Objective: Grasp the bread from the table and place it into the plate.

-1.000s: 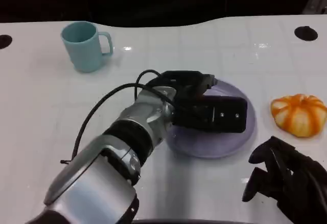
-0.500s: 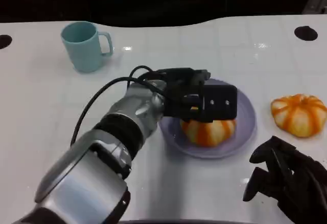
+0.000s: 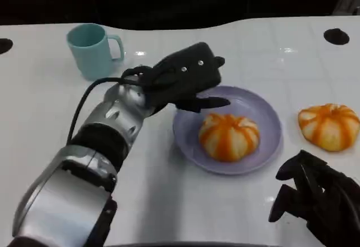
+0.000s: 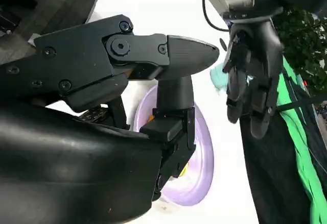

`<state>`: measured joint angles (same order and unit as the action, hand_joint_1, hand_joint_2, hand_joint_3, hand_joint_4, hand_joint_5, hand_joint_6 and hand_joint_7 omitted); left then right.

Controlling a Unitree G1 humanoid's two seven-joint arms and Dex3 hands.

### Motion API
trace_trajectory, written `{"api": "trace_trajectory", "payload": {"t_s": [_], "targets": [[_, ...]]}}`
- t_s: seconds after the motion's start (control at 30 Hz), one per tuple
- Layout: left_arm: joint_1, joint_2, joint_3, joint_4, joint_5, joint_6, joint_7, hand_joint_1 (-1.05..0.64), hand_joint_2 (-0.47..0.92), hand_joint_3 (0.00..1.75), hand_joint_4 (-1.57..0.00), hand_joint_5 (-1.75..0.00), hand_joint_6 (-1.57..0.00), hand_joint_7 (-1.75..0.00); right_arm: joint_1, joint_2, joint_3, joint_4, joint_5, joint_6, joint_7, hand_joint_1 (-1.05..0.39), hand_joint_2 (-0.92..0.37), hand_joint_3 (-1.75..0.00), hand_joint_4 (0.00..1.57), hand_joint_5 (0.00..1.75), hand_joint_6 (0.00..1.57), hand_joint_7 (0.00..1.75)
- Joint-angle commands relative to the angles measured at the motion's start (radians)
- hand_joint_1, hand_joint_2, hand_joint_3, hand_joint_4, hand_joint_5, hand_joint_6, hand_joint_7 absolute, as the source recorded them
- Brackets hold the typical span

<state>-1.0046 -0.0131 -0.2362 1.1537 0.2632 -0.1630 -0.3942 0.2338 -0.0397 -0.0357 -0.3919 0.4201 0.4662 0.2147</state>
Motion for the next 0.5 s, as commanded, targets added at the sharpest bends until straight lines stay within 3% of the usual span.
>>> {"api": "trace_trajectory", "payload": {"t_s": [0.03,0.13,0.17,0.27,0.5], "targets": [[0.084,0.034,0.161,-0.100,-0.208,0.042,-0.149,-0.79,0.92,0.34,-0.21,-0.13,-0.22,-0.07,-0.001,-0.013,-0.013,-0.008,0.006,0.006,-0.004,-0.45,-0.92,-0.45,0.62,1.75,0.49,1.61],[0.148,0.030,0.242,-0.213,-0.329,0.144,-0.198,-0.73,0.92,0.33,-0.34,-0.22,-0.29,-0.10,-0.001,-0.011,-0.013,-0.006,0.008,0.005,-0.003,-0.44,-0.92,-0.46,0.62,1.75,0.49,1.61],[0.179,0.026,0.277,-0.270,-0.386,0.199,-0.213,-0.67,0.92,0.36,-0.44,-0.33,-0.39,-0.12,-0.002,-0.012,-0.012,-0.006,0.007,0.003,-0.002,-0.45,-0.92,-0.46,0.62,1.75,0.49,1.61],[0.265,0.024,0.328,-0.431,-0.500,0.335,-0.241,-0.67,0.92,0.36,-0.45,-0.76,-0.58,-0.15,-0.001,-0.011,-0.012,-0.007,0.005,0.005,-0.005,-0.45,-0.92,-0.46,0.62,1.75,0.48,1.61],[0.441,0.022,0.402,-0.714,-0.702,0.600,-0.228,-0.61,0.92,0.37,-0.56,-1.11,-0.75,-0.26,-0.003,-0.013,-0.009,-0.013,0.002,0.014,-0.012,-0.44,-0.92,-0.46,0.61,1.75,0.48,1.61]]}}
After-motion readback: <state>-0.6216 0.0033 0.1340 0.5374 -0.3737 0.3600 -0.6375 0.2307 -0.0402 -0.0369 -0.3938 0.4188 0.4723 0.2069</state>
